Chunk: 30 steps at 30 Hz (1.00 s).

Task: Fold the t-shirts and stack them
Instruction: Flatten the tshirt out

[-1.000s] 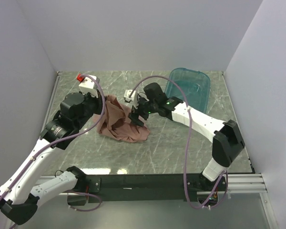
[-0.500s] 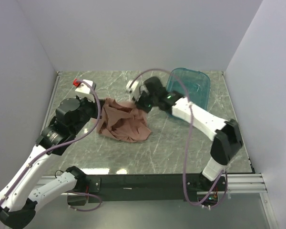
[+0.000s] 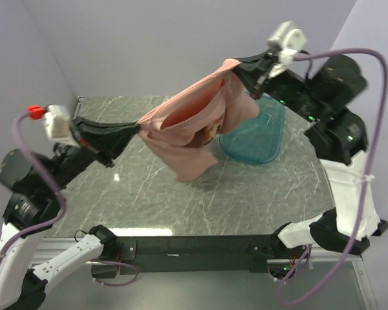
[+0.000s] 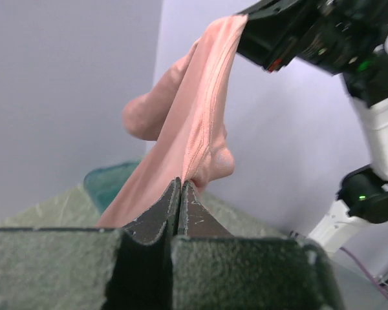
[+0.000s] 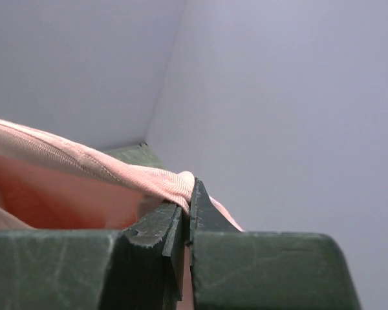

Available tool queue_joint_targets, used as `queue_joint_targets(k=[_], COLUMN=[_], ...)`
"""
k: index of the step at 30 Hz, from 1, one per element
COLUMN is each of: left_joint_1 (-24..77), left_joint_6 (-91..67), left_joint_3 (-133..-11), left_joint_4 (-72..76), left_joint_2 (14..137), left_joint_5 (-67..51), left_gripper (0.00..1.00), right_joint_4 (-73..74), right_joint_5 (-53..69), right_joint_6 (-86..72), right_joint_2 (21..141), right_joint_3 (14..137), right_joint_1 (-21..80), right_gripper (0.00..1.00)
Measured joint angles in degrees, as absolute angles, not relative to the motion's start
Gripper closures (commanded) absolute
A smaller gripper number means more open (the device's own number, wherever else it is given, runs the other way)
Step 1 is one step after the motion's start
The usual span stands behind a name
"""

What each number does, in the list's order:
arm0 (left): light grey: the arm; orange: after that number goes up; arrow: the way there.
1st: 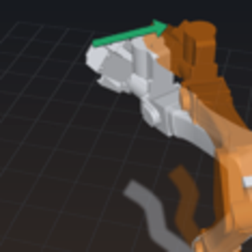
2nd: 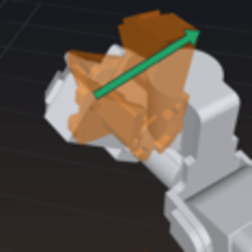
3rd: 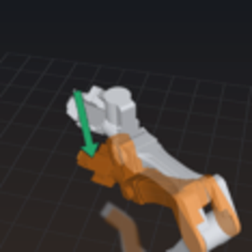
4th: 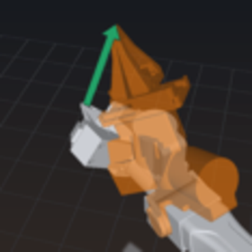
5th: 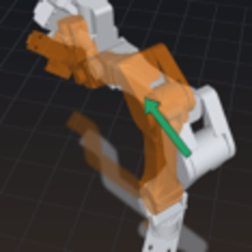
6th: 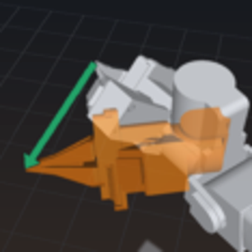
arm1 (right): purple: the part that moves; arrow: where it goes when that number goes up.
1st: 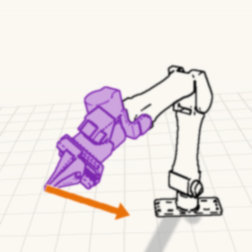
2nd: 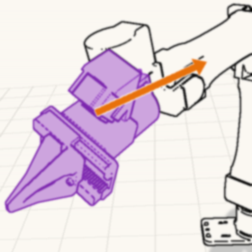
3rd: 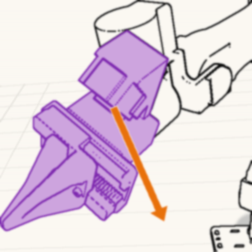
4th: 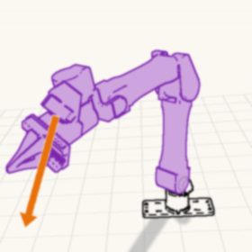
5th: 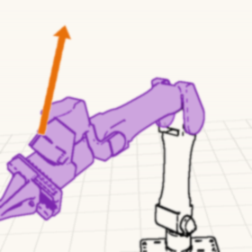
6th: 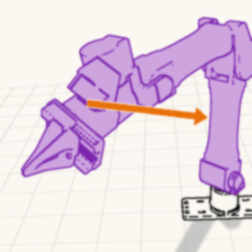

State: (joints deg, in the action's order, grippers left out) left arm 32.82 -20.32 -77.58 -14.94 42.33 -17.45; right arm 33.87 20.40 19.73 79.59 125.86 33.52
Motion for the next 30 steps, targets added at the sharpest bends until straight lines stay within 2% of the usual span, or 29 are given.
queue_joint_targets(k=[3, 6, 12, 15, 16, 17, 18, 19, 21, 22, 24, 26, 30], left_joint_1=[32.8, 32.8, 32.8, 32.8, 32.8, 32.8, 32.8, 32.8, 32.8, 32.8, 32.8, 32.8, 32.8], left_joint_6=[-22.4, -24.4, -34.0, -42.7, -46.7, -50.0, -53.8, -57.0, -63.8, -66.1, -70.2, -71.7, -68.0], left_joint_3=[-77.5, -72.5, -55.3, -48.6, -47.1, -46.0, -44.9, -44.2, -42.9, -42.5, -42.0, -41.8, -42.1], left_joint_4=[-13.1, -13.1, -21.7, -30.5, -34.4, -37.4, -40.8, -43.9, -50.1, -52.0, -54.9, -55.8, -54.3], left_joint_2=[40.0, 35.9, 25.6, 20.3, 18.5, 16.8, 14.9, 13.4, 10.8, 10.2, 10.0, 10.5, 13.3], left_joint_5=[-19.7, -17.7, -4.2, 5.5, 9.2, 12.1, 15.0, 17.5, 22.6, 24.6, 27.4, 29.4, 30.2], left_gripper=[1.0, 1.0, 1.0, 1.0, 1.0, 1.0, 0.97, 0.74, 0.5, 0.31, 0.21, 0.18, 0.11], right_joint_4=[34.0, 33.6, 29.9, 27.1, 26.0, 24.8, 23.7, 22.8, 22.5, 22.8, 24.2, 25.6, 27.2], right_joint_5=[22.1, 23.0, 19.0, 13.8, 11.0, 7.5, 4.3, 1.3, -3.3, -4.7, -5.1, -3.6, 7.2], right_joint_6=[18.2, 16.6, 14.7, 13.8, 13.4, 12.9, 12.9, 13.0, 13.0, 12.9, 12.6, 12.4, 13.7], right_joint_2=[78.8, 80.9, 97.1, 109.4, 113.8, 117.9, 121.9, 125.3, 130.8, 132.3, 133.3, 131.9, 118.9], right_joint_3=[126.3, 126.3, 127.4, 127.6, 127.6, 127.6, 127.5, 127.5, 127.5, 127.5, 127.0, 126.7, 116.9], right_joint_1=[33.5, 34.4, 40.2, 44.2, 45.8, 47.5, 49.2, 50.8, 53.2, 54.3, 55.2, 54.6, 48.2], right_gripper=[1.0, 1.0, 1.0, 0.8, 0.54, 0.42, 0.31, 0.21, 0.18, 0.16, 0.14, 0.12, 0.09])
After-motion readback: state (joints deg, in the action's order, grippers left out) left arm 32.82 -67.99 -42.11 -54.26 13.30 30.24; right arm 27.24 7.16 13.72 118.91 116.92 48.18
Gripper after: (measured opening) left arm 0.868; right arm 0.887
